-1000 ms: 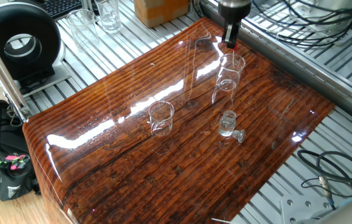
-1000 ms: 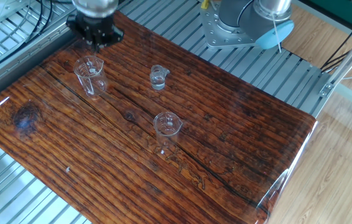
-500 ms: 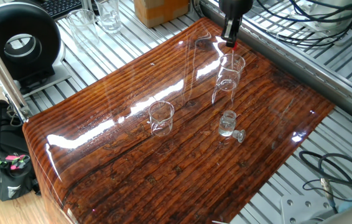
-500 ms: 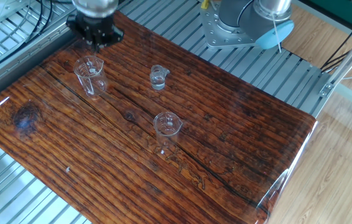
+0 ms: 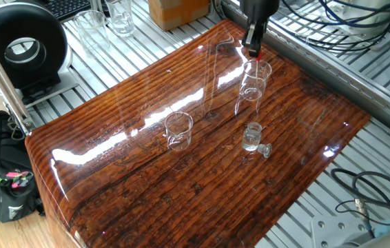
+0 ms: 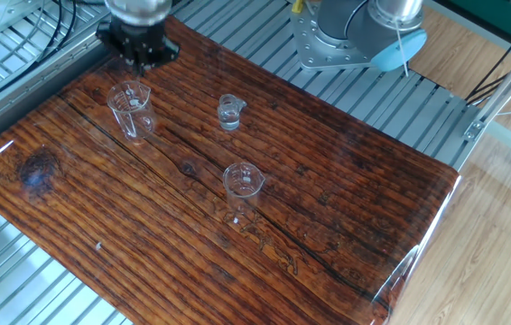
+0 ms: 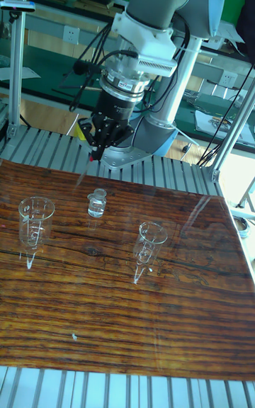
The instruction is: Transfer liquid using a dropper
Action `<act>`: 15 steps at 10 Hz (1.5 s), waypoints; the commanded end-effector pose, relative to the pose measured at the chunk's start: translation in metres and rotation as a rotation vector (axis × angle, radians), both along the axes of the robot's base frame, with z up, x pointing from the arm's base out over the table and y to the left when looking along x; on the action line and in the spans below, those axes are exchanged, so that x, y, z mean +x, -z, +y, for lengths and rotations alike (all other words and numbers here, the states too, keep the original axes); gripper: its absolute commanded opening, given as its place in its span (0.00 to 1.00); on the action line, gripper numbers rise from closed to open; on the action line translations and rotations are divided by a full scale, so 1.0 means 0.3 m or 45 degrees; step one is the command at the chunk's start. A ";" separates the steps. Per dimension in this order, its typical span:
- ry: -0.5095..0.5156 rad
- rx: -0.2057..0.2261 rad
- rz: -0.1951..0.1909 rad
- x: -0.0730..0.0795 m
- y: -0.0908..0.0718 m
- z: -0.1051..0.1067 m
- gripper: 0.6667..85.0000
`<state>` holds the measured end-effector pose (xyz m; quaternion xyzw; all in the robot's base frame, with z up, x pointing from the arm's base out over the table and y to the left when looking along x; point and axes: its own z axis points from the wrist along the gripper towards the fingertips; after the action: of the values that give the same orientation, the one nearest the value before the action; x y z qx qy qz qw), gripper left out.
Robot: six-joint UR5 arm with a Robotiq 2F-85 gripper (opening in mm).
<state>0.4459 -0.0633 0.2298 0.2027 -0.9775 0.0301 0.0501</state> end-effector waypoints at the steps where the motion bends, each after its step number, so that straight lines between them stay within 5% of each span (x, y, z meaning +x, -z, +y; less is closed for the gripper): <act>1: 0.070 0.187 0.090 -0.070 -0.014 0.127 0.02; 5: 0.100 0.211 0.081 -0.093 -0.014 0.119 0.01; 7: 0.157 0.330 0.089 -0.091 -0.012 0.170 0.01; 11: 0.126 0.282 0.081 -0.070 0.017 0.097 0.01; 13: 0.143 0.338 0.081 -0.072 0.021 0.110 0.01; 15: 0.146 0.337 0.073 -0.069 0.025 0.103 0.01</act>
<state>0.4227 -0.0331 0.2226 0.1543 -0.9815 -0.0962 0.0604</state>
